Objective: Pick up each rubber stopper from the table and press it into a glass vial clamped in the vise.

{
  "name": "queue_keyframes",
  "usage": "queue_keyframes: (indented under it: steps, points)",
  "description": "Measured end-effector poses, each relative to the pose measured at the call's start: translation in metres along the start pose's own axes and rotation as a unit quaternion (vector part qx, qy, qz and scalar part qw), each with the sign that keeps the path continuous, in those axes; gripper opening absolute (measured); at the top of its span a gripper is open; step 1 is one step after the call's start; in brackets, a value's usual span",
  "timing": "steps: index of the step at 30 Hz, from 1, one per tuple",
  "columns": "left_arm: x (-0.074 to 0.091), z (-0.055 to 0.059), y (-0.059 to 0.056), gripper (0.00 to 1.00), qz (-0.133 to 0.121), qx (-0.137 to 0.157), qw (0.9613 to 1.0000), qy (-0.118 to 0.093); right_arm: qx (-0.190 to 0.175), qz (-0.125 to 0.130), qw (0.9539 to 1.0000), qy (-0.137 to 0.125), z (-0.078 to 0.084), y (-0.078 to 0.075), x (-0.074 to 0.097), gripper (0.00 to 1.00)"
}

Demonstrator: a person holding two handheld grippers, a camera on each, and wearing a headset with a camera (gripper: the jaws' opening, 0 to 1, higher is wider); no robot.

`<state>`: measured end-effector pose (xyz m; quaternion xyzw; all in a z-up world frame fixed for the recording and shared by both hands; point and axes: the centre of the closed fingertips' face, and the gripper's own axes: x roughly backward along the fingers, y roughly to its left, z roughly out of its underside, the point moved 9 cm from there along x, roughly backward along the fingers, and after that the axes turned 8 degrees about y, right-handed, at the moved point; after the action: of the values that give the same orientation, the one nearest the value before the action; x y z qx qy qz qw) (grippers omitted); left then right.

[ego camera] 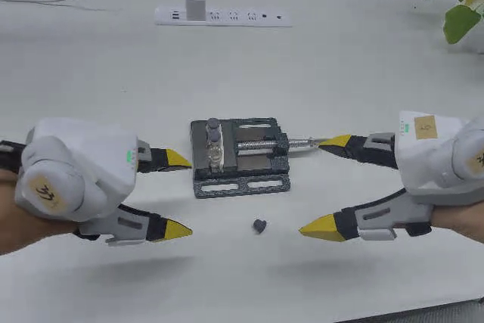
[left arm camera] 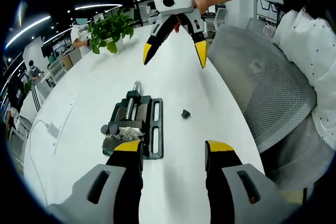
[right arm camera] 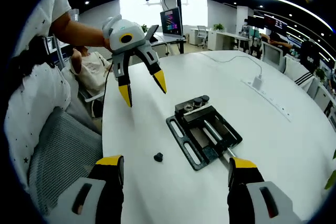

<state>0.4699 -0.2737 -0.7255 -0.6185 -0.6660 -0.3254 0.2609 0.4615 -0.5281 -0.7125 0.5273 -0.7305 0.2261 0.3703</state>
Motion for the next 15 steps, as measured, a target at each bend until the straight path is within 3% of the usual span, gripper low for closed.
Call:
queue_keyframes:
  steps: [15]
  points:
    - [-0.044,-0.015,-0.002,0.29,0.063,-0.079,0.9942,0.036,-0.011,-0.007,0.9998,-0.013,0.032,0.015,0.002,0.89]
